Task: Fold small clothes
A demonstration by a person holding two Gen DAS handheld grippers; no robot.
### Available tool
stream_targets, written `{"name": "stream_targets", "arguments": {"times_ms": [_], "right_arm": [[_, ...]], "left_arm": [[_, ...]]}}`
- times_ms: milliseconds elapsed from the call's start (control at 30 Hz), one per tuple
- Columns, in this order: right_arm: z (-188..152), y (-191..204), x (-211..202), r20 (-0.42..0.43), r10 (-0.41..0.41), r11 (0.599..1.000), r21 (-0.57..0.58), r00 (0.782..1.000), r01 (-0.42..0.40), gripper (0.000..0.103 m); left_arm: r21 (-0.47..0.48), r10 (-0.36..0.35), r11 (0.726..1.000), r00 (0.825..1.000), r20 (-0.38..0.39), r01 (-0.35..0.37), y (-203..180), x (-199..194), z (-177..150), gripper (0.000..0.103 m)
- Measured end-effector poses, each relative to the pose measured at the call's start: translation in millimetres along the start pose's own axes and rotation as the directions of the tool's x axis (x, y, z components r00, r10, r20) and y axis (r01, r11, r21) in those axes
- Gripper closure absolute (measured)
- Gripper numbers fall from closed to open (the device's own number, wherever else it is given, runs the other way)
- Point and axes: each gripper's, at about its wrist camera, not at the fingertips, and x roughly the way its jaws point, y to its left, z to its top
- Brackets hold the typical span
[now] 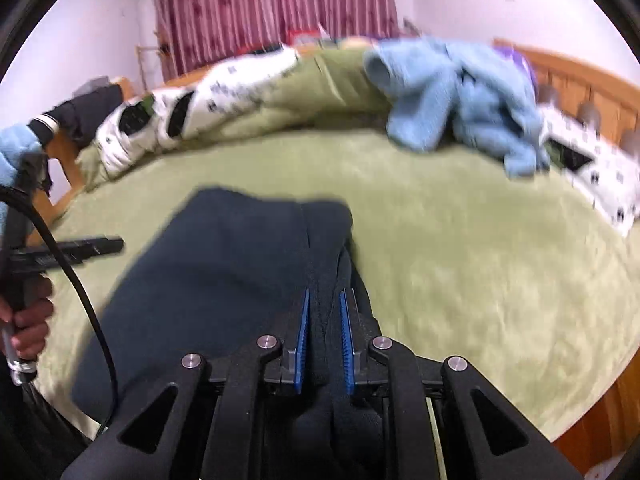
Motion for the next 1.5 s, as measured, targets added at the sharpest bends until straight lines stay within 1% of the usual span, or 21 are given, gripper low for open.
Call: {"name": "stream_targets", "arguments": {"times_ms": [67, 133, 167, 267, 333, 433, 533, 567, 633, 700, 767, 900, 1033, 1200, 1300, 1400, 1433, 1500], "right_arm": [[-8.9, 1.0, 16.8, -0.054, -0.021, 1.0, -0.019, 0.998, 0.02, 0.081], [-12.9, 2.8, 23.5, -0.079, -0.055, 0.997, -0.059, 0.995, 0.05, 0.074], [-11.5, 2.7, 21.6, -0.07, -0.066, 0.995, -0.074, 0.995, 0.06, 0.069], [-2.1, -5.2, 5.7, -0.004, -0.089, 0.995, -0.055, 0.996, 0.089, 0.061], [5.1, -9.4, 0.2, 0.018, -0.072, 0.996, -0.042, 0.997, 0.073, 0.06], [16.8, -5.4, 6.5, 0.017, -0.047, 0.998, -0.046, 0.999, 0.048, 0.06], [23.1, 2.6, 24.2, -0.028, -0.01, 0.998, -0.063, 1.0, 0.008, 0.06], [22.8, 5.1, 32.5, -0.049, -0.012, 0.997, -0.071, 0.999, 0.008, 0.06], [19.6, 6.6, 52.0, -0.101, -0.043, 0.996, -0.083, 0.994, 0.035, 0.061], [17.0, 1.8, 66.2, -0.139, -0.054, 0.997, -0.059, 0.989, 0.047, 0.061], [17.0, -5.8, 71.5, -0.166, -0.04, 0.999, -0.019, 0.985, 0.037, 0.062], [18.6, -7.8, 58.4, -0.144, -0.044, 0.999, -0.015, 0.989, 0.042, 0.062], [21.1, -14.3, 37.3, -0.12, -0.065, 0.998, 0.007, 0.991, 0.066, 0.061], [21.8, -19.2, 4.5, -0.088, -0.084, 0.996, 0.03, 0.993, 0.087, 0.061], [19.7, -17.1, -18.3, -0.074, -0.097, 0.994, 0.035, 0.993, 0.1, 0.06], [16.4, -14.4, -40.3, -0.06, -0.1, 0.994, 0.046, 0.993, 0.102, 0.055], [14.2, -12.9, -47.6, -0.058, -0.098, 0.994, 0.05, 0.993, 0.101, 0.053], [10.1, -8.7, -61.3, -0.052, -0.1, 0.993, 0.051, 0.994, 0.102, 0.053]], "left_arm": [[0.005, -0.005, 1.0, 1.0, -0.007, 0.005, -5.6, 3.2, -1.1, 0.046], [0.015, -0.009, 1.0, 1.0, -0.016, 0.009, -10.5, 5.6, -3.5, 0.046], [0.021, -0.006, 1.0, 1.0, -0.022, 0.006, -12.4, 6.9, -4.7, 0.046], [0.037, 0.005, 0.999, 0.999, -0.035, -0.003, -16.1, 11.9, -7.3, 0.046], [0.034, 0.008, 0.999, 0.999, -0.041, -0.007, -17.0, 15.5, -9.2, 0.046], [0.031, 0.02, 0.999, 0.999, -0.05, -0.019, -18.0, 20.4, -13.0, 0.044], [0.04, 0.038, 0.999, 0.998, -0.056, -0.036, -20.1, 25.1, -17.5, 0.044], [0.039, 0.039, 0.999, 0.998, -0.055, -0.037, -20.3, 25.8, -18.0, 0.043], [0.033, 0.033, 0.999, 0.998, -0.054, -0.031, -19.5, 25.9, -17.9, 0.043], [0.019, 0.02, 1.0, 0.998, -0.058, -0.019, -18.2, 25.6, -17.9, 0.043], [0.012, 0.017, 1.0, 0.998, -0.057, -0.017, -17.7, 24.5, -17.9, 0.043], [0.004, 0.025, 1.0, 0.998, -0.049, -0.025, -17.2, 17.5, -20.1, 0.043], [-0.028, 0.027, 0.999, 0.999, -0.04, -0.028, -15.0, 6.8, -25.6, 0.043], [-0.04, 0.034, 0.999, 0.999, -0.036, -0.036, -18.8, -11.9, -33.8, 0.043], [-0.039, 0.036, 0.999, 0.999, -0.021, -0.036, -24.6, -30.6, -40.7, 0.043], [-0.04, 0.054, 0.998, 0.999, -0.001, -0.054, -30.5, -52.8, -46.3, 0.043], [-0.043, 0.062, 0.997, 0.998, 0.005, -0.061, -33.4, -62.2, -49.2, 0.042], [-0.047, 0.067, 0.997, 0.998, 0.01, -0.066, -37.0, -75.9, -54.3, 0.04]]}}
